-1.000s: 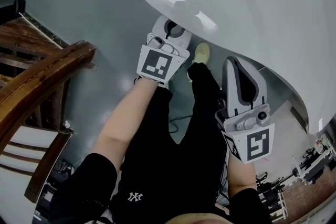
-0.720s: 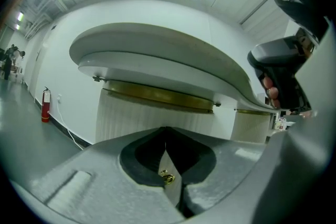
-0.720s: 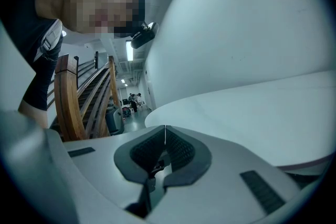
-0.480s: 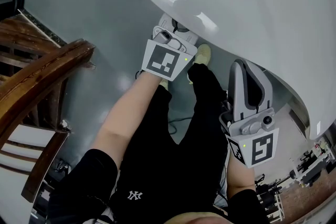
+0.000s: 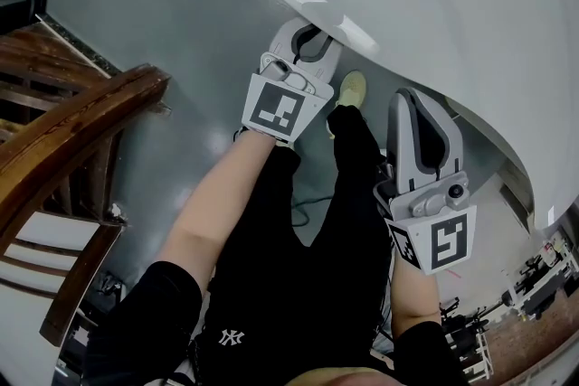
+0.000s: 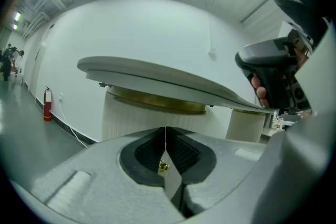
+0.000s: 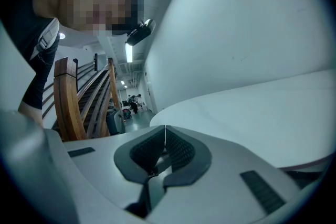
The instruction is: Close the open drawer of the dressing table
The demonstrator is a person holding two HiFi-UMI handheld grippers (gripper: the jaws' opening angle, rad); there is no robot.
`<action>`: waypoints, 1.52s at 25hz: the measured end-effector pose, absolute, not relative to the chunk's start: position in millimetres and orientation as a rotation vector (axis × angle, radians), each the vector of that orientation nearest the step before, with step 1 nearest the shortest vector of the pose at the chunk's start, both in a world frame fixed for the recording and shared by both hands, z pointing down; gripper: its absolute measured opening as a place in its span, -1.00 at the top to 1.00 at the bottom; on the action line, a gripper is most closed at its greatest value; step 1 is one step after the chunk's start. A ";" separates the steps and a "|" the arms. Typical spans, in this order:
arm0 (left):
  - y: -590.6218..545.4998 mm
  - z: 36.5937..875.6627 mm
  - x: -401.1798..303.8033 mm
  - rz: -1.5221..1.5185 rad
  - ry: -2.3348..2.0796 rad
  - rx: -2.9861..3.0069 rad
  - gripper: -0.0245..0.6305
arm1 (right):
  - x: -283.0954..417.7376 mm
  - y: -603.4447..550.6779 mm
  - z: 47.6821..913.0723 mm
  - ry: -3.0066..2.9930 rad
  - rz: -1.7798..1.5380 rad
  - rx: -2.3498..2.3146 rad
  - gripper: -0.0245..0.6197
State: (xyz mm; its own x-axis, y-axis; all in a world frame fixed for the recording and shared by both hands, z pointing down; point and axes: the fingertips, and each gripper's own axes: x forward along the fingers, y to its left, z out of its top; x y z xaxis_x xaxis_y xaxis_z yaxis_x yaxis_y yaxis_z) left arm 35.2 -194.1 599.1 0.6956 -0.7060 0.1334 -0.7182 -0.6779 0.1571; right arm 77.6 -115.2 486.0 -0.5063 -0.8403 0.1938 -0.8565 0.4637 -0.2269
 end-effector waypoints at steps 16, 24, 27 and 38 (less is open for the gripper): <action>-132.2 496.8 2.4 0.164 -1.098 2.688 0.89 | 60.7 -104.3 430.6 -2.612 0.474 1.568 0.88; -114.4 419.4 0.4 0.133 -1.082 2.695 0.89 | 59.0 -95.4 386.4 -2.624 0.454 1.572 0.88; -105.6 391.5 0.8 0.138 -1.078 2.699 0.89 | 55.9 -91.8 366.0 -2.633 0.436 1.572 0.88; -77.2 307.1 0.2 0.096 -1.060 2.706 0.89 | 63.4 -76.6 297.1 -2.640 0.417 1.615 0.88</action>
State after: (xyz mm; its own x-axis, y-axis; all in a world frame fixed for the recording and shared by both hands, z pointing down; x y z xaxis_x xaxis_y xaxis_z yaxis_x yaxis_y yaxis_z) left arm 0.2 -77.2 307.1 0.7359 -0.6614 0.1451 -0.6767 -0.7108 0.1920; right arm 63.4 -76.6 297.1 -0.4648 -0.8719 0.1540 -0.8769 0.4293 -0.2161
